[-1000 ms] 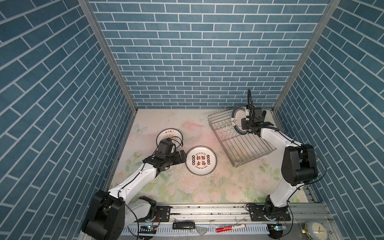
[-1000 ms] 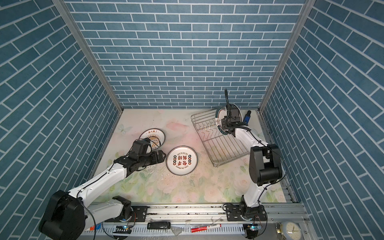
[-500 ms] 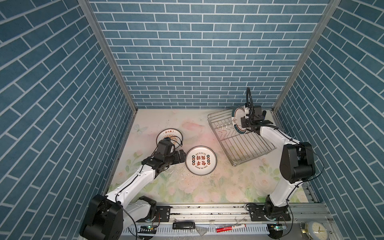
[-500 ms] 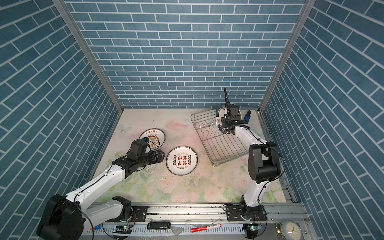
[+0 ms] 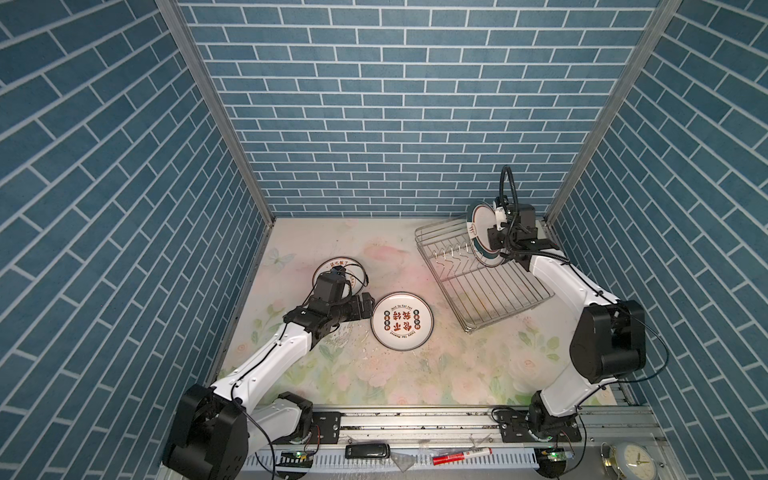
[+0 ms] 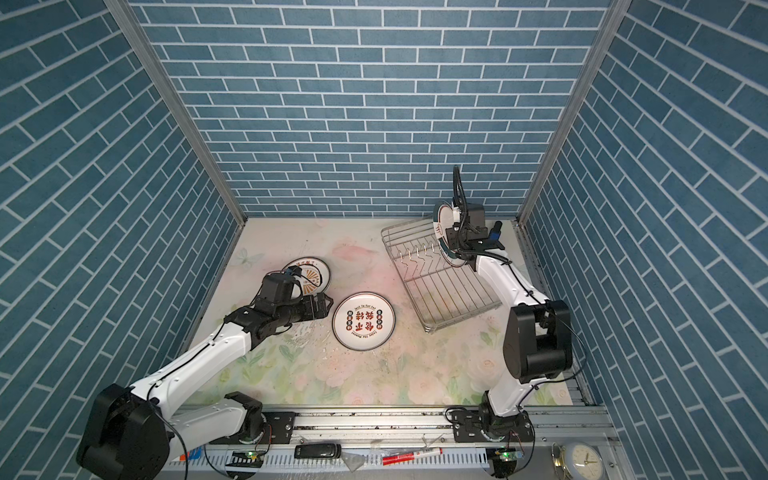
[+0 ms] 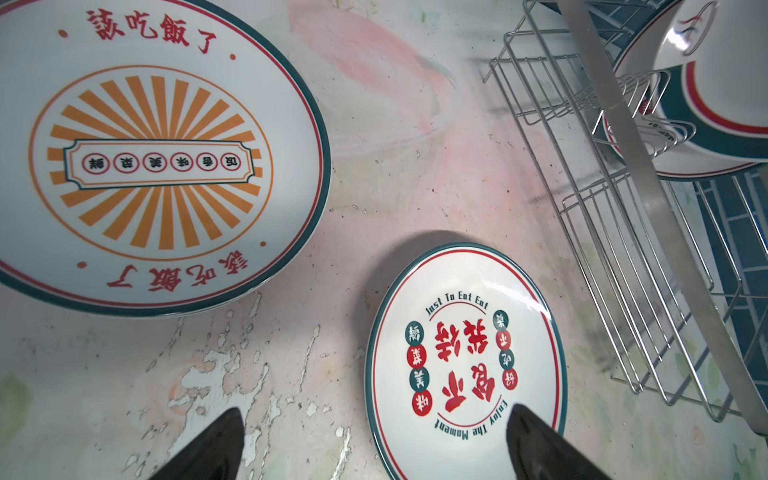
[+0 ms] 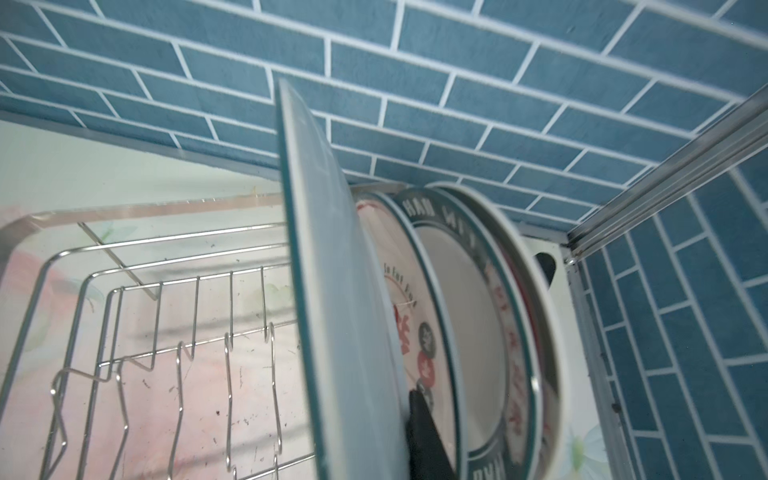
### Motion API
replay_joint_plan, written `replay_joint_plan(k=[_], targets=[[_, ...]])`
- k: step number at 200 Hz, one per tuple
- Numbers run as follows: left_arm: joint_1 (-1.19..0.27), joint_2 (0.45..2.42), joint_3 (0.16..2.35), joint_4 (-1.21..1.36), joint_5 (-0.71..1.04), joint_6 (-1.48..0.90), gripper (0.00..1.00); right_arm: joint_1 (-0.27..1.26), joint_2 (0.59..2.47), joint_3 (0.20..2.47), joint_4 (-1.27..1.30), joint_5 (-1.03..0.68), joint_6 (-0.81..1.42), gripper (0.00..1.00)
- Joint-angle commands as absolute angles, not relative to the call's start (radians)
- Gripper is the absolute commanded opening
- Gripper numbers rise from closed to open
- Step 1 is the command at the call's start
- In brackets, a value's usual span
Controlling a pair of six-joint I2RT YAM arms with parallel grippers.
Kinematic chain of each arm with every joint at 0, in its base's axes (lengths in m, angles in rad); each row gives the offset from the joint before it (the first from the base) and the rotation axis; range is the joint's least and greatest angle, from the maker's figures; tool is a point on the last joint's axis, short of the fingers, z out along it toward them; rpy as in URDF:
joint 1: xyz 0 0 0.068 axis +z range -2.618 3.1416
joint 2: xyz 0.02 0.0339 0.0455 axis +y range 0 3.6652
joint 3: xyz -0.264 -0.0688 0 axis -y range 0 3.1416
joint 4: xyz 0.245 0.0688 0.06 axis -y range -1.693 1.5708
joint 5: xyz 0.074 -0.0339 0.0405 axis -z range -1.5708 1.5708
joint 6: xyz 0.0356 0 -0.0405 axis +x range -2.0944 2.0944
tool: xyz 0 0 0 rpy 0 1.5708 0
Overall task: Unload the plates from the dish rack
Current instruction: 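Raise the left gripper off the plate while the right gripper grasps the next rack plate, then pull the white green-rimmed plate up out of the rack with the right gripper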
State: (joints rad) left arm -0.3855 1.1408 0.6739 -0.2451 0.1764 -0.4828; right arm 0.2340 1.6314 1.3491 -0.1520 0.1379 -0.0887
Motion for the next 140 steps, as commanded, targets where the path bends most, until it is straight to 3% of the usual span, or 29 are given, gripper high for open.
replay_joint_plan(k=[1,61,87,115,140], targets=[[-0.387,1.152,0.718,-0.252,0.190,-0.462,0.99,0.243,1.548,1.385,-0.131,0.085,-0.122,0.00],[-0.390,1.192,0.778,-0.196,0.204,-0.453,0.99,0.243,1.373,1.257,0.149,0.146,-0.185,0.00],[-0.399,1.222,0.796,-0.144,0.197,-0.464,1.00,0.244,1.331,1.116,0.408,0.166,-0.166,0.00],[-0.403,1.249,0.801,-0.059,0.233,-0.494,0.99,0.241,1.322,0.969,0.634,0.270,0.153,0.00],[-0.403,1.288,0.805,0.010,0.272,-0.510,0.99,0.241,1.341,0.871,0.754,0.233,0.470,0.00]])
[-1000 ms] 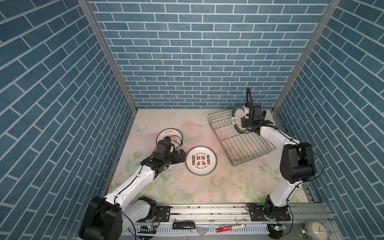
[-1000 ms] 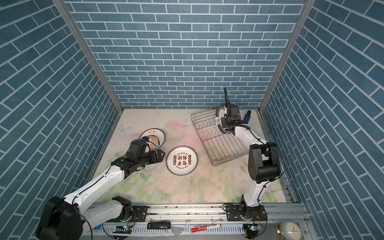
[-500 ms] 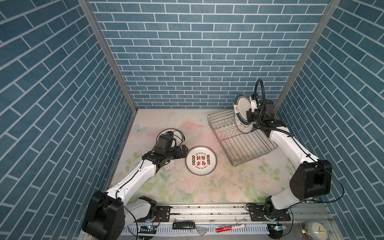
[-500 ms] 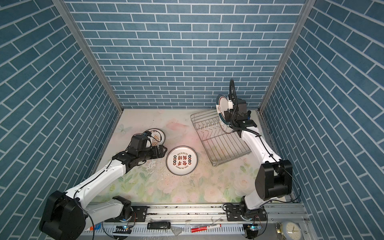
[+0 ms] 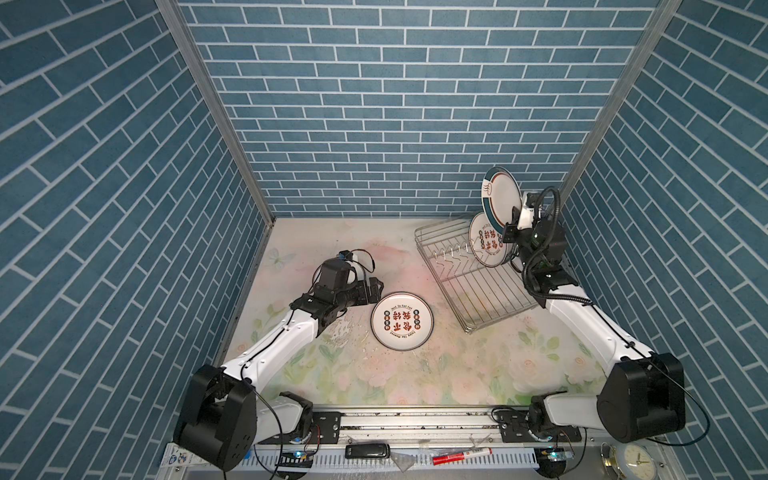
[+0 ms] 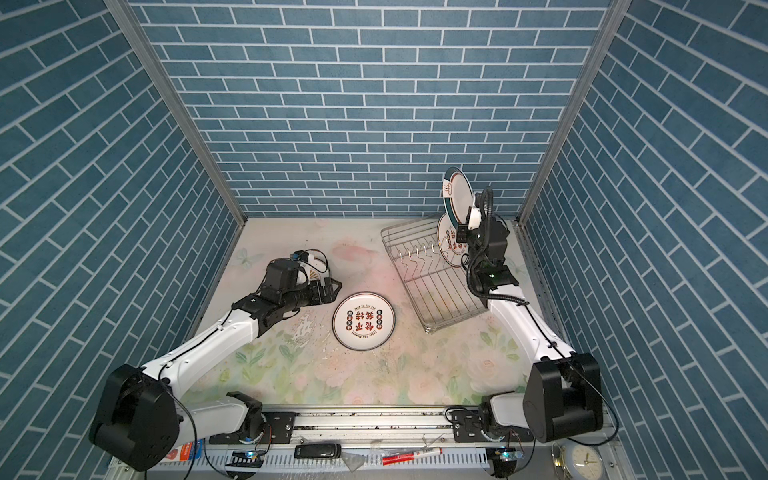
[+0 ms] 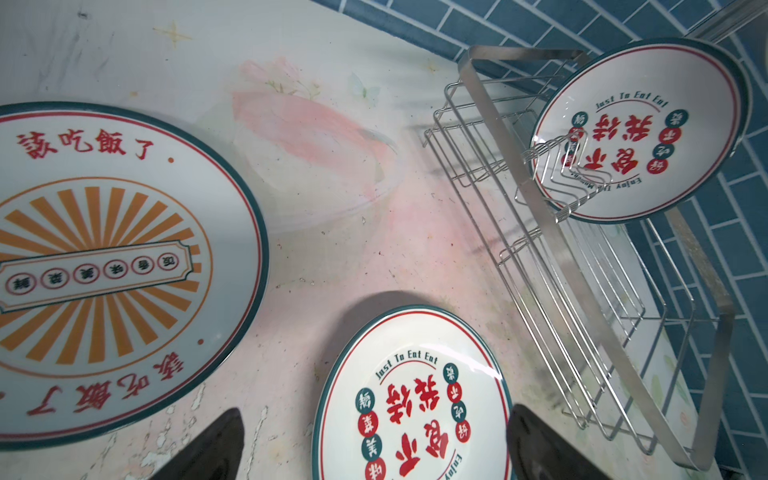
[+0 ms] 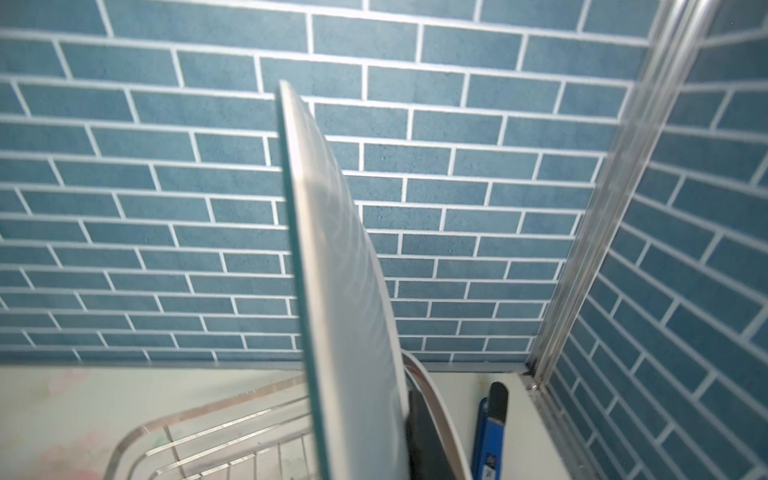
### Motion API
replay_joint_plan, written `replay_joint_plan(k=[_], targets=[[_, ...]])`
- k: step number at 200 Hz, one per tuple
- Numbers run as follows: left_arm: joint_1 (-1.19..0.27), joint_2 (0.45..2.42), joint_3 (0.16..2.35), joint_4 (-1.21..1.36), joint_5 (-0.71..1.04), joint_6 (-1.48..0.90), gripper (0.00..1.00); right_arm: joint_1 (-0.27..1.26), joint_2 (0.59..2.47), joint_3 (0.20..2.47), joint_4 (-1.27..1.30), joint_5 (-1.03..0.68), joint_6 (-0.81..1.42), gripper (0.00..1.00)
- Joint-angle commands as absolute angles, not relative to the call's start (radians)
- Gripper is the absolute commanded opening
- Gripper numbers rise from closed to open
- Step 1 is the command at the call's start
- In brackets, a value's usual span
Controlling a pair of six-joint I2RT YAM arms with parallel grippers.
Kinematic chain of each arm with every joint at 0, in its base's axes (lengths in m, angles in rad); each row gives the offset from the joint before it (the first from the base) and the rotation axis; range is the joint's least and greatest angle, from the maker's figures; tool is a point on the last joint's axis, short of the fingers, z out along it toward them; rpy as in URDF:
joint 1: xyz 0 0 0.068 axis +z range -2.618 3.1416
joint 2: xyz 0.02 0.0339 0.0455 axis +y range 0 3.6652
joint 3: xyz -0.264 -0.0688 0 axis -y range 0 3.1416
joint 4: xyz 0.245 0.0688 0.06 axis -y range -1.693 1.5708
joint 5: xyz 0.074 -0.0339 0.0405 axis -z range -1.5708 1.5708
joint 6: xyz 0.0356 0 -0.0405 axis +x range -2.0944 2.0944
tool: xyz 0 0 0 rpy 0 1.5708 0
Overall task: Unload the plates from the dish rack
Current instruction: 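Pull the white green-rimmed plate up out of the rack with the right gripper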
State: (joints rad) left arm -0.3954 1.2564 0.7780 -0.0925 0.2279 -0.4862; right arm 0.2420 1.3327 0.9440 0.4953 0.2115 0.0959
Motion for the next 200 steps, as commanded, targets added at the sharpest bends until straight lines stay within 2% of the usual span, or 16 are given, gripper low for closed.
replay_joint_plan(k=[1,52,73,99,134,200], targets=[[-0.403,1.289,0.805,0.012,0.272,-0.511,0.99,0.241,1.342,0.870,0.754,0.230,0.482,0.00],[-0.405,1.320,0.804,0.045,0.290,-0.511,0.99,0.241,1.442,0.922,0.640,-0.077,0.908,0.00],[-0.407,1.311,0.819,-0.011,0.233,-0.490,0.99,0.241,1.488,0.953,0.582,-0.276,1.054,0.00],[-0.407,1.295,0.818,-0.020,0.212,-0.472,0.99,0.241,1.603,0.955,0.720,-0.493,1.321,0.00],[-0.408,1.280,0.823,-0.014,0.230,-0.493,0.99,0.276,1.803,0.971,1.124,-0.606,1.686,0.00],[-0.408,1.251,0.847,0.077,0.382,-0.611,0.99,0.369,1.821,1.003,1.108,-0.644,1.683,0.00]])
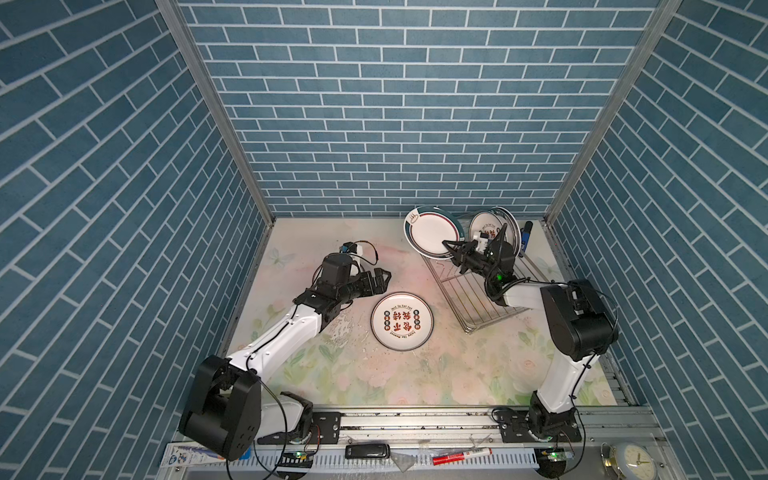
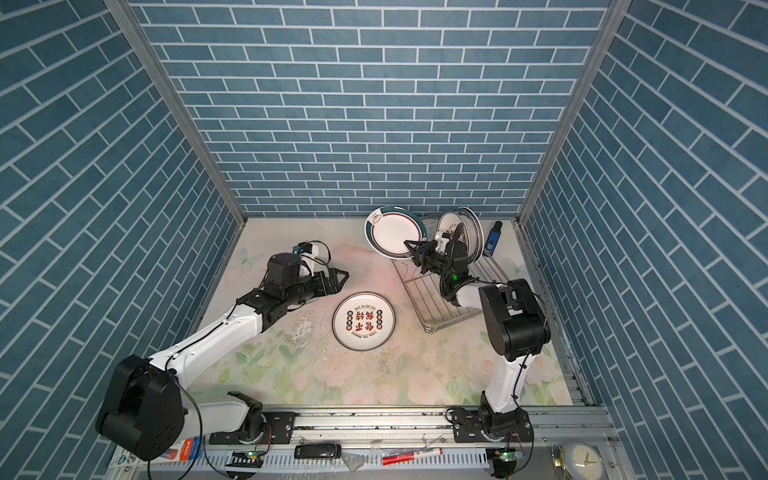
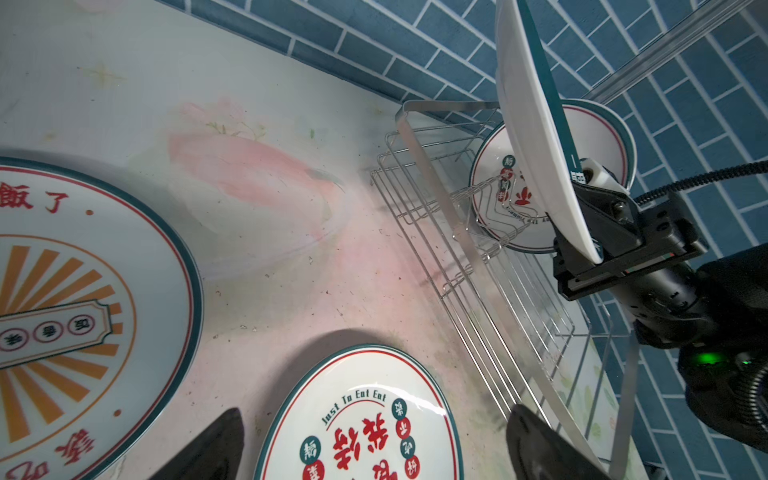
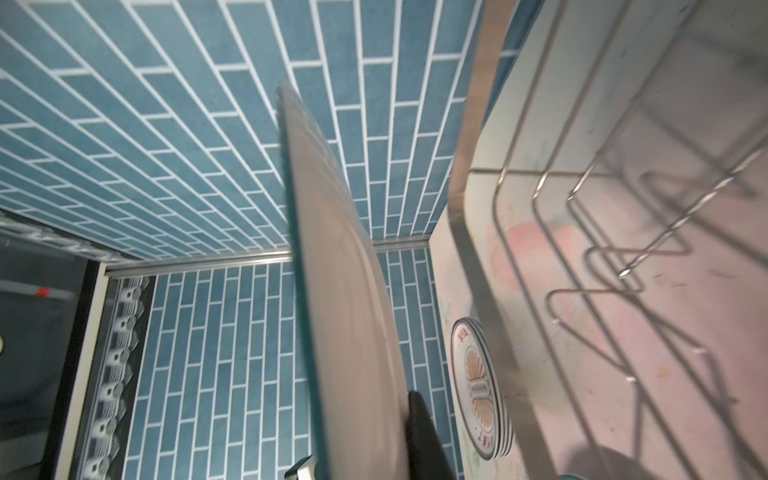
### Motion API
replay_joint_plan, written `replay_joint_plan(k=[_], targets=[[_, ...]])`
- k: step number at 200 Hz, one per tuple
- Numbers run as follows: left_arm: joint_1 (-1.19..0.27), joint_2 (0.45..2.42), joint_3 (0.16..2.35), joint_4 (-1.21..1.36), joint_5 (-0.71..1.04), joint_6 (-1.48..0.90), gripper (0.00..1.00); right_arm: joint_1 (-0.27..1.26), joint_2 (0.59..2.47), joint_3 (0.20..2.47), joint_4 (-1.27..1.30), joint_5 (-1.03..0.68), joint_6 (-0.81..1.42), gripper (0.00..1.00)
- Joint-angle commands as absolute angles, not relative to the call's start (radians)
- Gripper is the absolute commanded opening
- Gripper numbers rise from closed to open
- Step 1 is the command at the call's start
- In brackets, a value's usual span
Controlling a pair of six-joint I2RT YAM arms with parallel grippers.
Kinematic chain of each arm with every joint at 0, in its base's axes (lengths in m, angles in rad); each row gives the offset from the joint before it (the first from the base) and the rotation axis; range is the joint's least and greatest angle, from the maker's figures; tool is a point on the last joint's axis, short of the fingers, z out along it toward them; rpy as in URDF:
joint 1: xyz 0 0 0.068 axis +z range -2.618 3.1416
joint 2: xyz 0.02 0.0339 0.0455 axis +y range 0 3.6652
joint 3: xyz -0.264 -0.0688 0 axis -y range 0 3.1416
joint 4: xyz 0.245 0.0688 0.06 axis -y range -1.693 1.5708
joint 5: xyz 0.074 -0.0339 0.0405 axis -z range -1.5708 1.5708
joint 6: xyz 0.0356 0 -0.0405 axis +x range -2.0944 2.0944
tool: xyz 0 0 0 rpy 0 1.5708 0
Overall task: Unload the plates from the dish rack
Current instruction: 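Pull the white green-rimmed plate up out of the rack with the right gripper, then carry the green-rimmed plate toward the left gripper while the left gripper grasps its rim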
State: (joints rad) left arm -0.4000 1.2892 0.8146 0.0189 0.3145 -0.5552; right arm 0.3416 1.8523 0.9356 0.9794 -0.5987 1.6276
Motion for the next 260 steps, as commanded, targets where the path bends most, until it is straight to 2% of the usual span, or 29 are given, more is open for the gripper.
replay_joint_plan(k=[1,71,125,149,175,201,222,260], targets=[[-0.408,1.251,0.847,0.079,0.384,-0.612,0.99,0.371,1.822,1.004,1.107,-0.644,1.681,0.00],[-0.407,1.198,0.864,0.166,0.435,-0.686,0.99,0.441,1.876,1.029,1.105,-0.647,1.640,0.00],[-0.389,1.342,0.984,0.179,0.467,-0.670,0.99,0.504,1.869,0.993,1.132,-0.635,1.629,0.00],[-0.387,1.392,1.000,0.224,0.483,-0.691,0.93,0.526,1.869,0.971,1.172,-0.631,1.636,0.00],[-0.383,1.401,0.991,0.244,0.476,-0.699,0.83,0.535,1.865,0.947,1.207,-0.625,1.635,0.00],[-0.379,1.387,0.998,0.193,0.464,-0.680,0.53,0.537,1.871,0.940,1.216,-0.634,1.630,0.00],[-0.373,1.365,0.986,0.172,0.464,-0.675,0.37,0.537,1.873,0.940,1.207,-0.637,1.617,0.00],[-0.362,1.336,0.988,0.100,0.444,-0.646,0.18,0.541,1.865,0.943,1.173,-0.642,1.582,0.00]])
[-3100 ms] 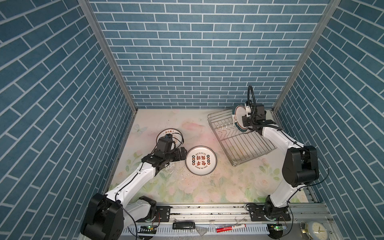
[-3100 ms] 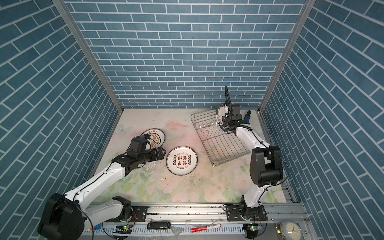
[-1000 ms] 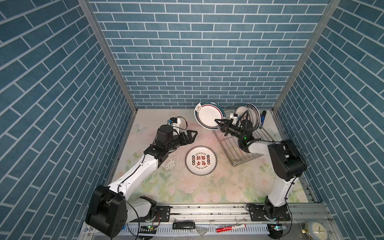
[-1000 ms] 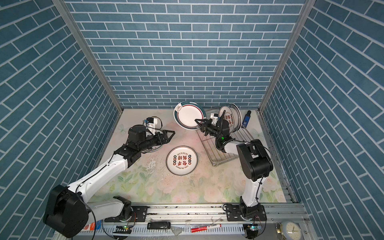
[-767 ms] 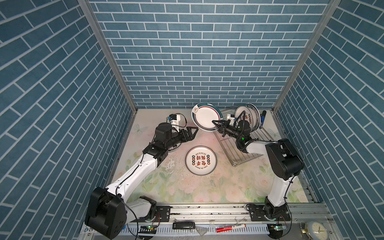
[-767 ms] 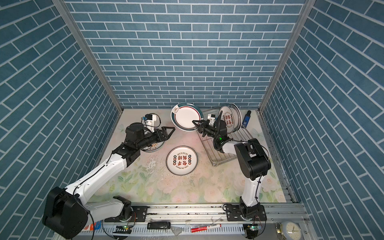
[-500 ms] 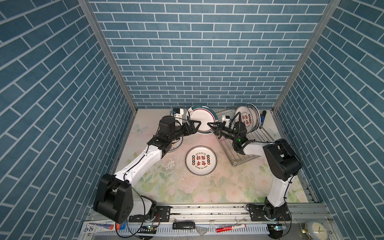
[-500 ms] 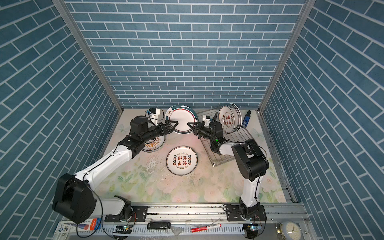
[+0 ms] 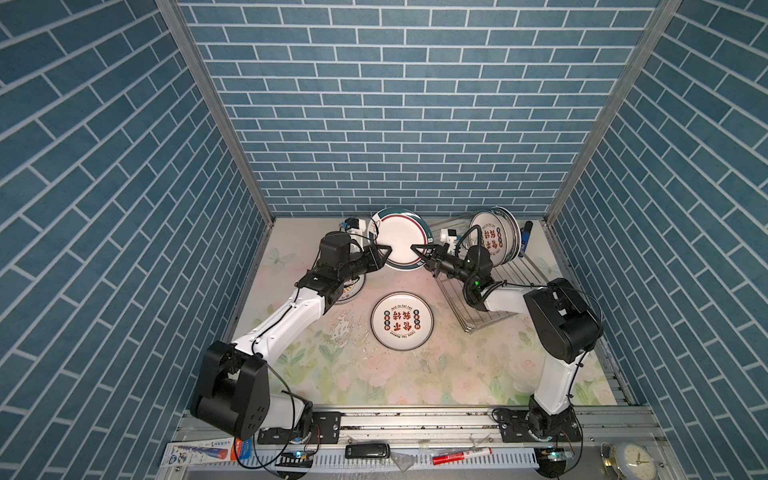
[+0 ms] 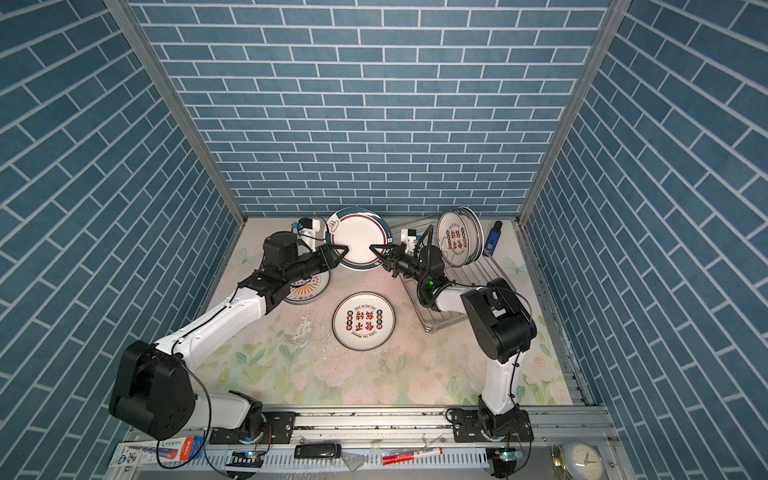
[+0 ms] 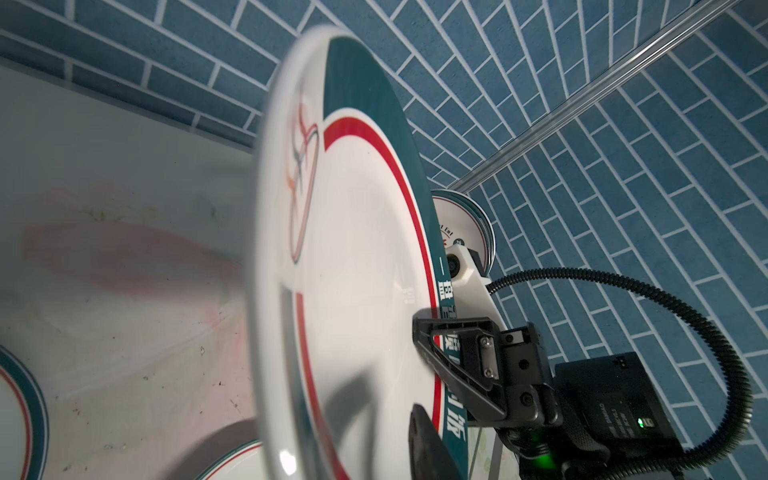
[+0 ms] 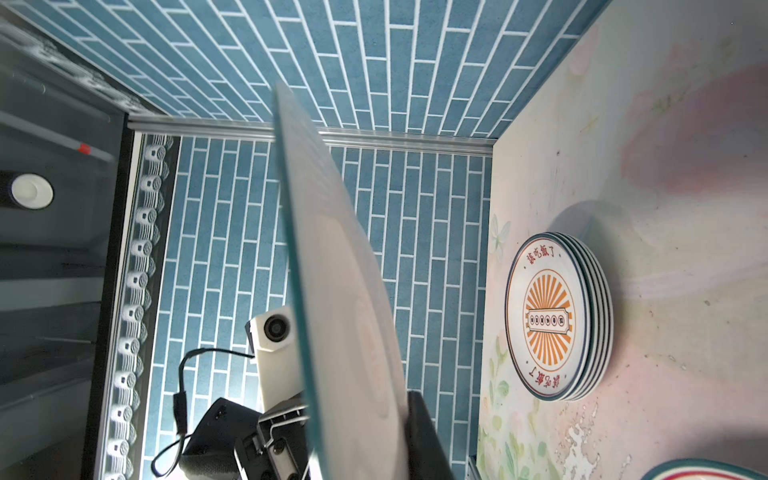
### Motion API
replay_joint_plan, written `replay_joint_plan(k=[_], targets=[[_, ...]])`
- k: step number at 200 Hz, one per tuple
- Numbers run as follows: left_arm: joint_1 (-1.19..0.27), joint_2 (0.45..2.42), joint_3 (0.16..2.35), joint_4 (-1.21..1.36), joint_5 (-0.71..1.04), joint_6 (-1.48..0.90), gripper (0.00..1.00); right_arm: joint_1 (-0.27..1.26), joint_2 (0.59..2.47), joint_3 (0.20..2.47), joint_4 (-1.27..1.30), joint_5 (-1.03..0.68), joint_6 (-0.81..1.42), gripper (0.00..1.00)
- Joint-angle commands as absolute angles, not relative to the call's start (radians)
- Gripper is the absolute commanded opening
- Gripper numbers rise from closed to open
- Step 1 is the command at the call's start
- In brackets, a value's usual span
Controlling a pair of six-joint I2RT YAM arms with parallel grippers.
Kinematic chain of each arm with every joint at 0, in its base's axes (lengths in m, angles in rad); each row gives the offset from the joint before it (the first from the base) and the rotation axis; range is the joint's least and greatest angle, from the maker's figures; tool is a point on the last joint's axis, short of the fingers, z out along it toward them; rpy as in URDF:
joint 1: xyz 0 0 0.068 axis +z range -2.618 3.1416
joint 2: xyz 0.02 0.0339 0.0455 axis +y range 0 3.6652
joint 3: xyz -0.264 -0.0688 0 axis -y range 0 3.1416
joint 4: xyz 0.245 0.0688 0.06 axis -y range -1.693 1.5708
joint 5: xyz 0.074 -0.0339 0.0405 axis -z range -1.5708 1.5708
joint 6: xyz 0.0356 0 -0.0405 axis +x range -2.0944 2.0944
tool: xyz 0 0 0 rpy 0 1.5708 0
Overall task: Unload the plates from the dish rack
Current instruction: 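Carry the green-rimmed plate toward the left gripper while the left gripper grasps its rim, then open the right gripper and withdraw it toward the rack while left gripper holds plate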
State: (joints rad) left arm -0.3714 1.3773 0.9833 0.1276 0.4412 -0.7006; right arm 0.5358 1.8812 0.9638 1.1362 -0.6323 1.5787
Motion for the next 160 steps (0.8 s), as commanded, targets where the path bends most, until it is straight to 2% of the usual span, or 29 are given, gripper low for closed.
replay_joint_plan(k=[1,21,34,48,57,79,90,102,110,119,136,160], targets=[[-0.361,1.335,0.989,0.099,0.444,-0.646,0.17,0.541,1.864,0.943,1.173,-0.642,1.581,0.00],[-0.358,1.336,0.998,0.066,0.440,-0.632,0.06,0.543,1.854,0.945,1.161,-0.647,1.565,0.04],[-0.356,1.339,1.006,0.046,0.439,-0.629,0.01,0.545,1.847,0.946,1.153,-0.650,1.553,0.15],[-0.354,1.339,1.012,0.034,0.444,-0.624,0.00,0.545,1.840,0.946,1.140,-0.653,1.543,0.24],[-0.351,1.338,1.018,0.023,0.443,-0.620,0.00,0.545,1.834,0.949,1.130,-0.657,1.535,0.35],[-0.341,1.323,1.043,-0.032,0.437,-0.593,0.00,0.543,1.808,0.962,1.059,-0.669,1.484,0.54],[-0.332,1.299,1.055,-0.071,0.423,-0.575,0.00,0.541,1.784,0.973,0.992,-0.676,1.437,0.60],[-0.317,1.267,1.064,-0.105,0.412,-0.559,0.00,0.538,1.753,0.983,0.907,-0.680,1.374,0.71],[-0.308,1.243,1.074,-0.140,0.394,-0.540,0.00,0.535,1.726,0.994,0.823,-0.684,1.322,0.88],[-0.304,1.214,1.085,-0.185,0.360,-0.514,0.00,0.532,1.686,1.011,0.686,-0.674,1.239,0.98],[-0.302,1.158,1.108,-0.276,0.276,-0.469,0.00,0.534,1.600,1.071,0.343,-0.606,1.025,0.99],[-0.303,1.099,1.151,-0.429,0.124,-0.432,0.00,0.541,1.485,1.178,-0.122,-0.388,0.777,0.99]])
